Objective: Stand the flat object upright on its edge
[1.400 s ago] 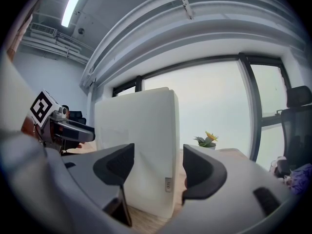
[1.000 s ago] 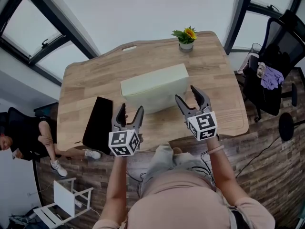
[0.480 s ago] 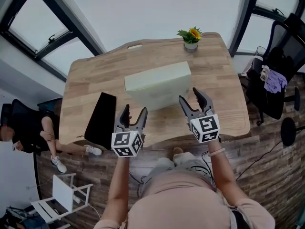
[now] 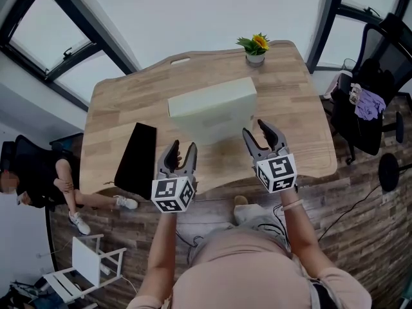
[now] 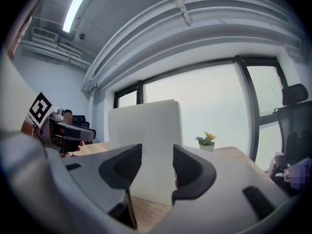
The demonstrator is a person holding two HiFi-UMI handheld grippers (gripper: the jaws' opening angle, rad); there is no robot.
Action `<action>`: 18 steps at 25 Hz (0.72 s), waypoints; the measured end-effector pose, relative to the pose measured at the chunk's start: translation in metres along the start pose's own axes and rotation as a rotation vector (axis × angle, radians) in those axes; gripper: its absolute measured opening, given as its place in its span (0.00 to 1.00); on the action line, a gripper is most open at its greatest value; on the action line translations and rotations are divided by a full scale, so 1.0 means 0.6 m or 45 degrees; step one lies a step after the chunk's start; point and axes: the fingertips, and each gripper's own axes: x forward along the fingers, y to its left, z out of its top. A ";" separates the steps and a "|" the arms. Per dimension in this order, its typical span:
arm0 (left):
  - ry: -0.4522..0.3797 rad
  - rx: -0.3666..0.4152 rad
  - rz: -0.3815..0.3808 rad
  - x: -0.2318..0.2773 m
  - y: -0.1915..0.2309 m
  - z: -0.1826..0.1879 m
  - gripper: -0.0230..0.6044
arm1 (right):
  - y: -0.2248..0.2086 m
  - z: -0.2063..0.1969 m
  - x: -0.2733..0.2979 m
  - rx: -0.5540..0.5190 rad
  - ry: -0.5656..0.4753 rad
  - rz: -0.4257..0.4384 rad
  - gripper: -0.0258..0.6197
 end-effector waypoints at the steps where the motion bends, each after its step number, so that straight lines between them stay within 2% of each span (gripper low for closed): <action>1: -0.004 0.003 0.001 -0.004 0.000 0.001 0.35 | 0.003 0.000 -0.003 -0.001 0.001 -0.002 0.34; 9: -0.007 0.000 -0.024 -0.029 -0.011 -0.005 0.29 | 0.029 0.003 -0.029 -0.011 0.009 -0.003 0.31; 18: -0.029 0.011 -0.006 -0.056 -0.010 -0.006 0.14 | 0.056 0.007 -0.049 0.016 0.024 0.000 0.26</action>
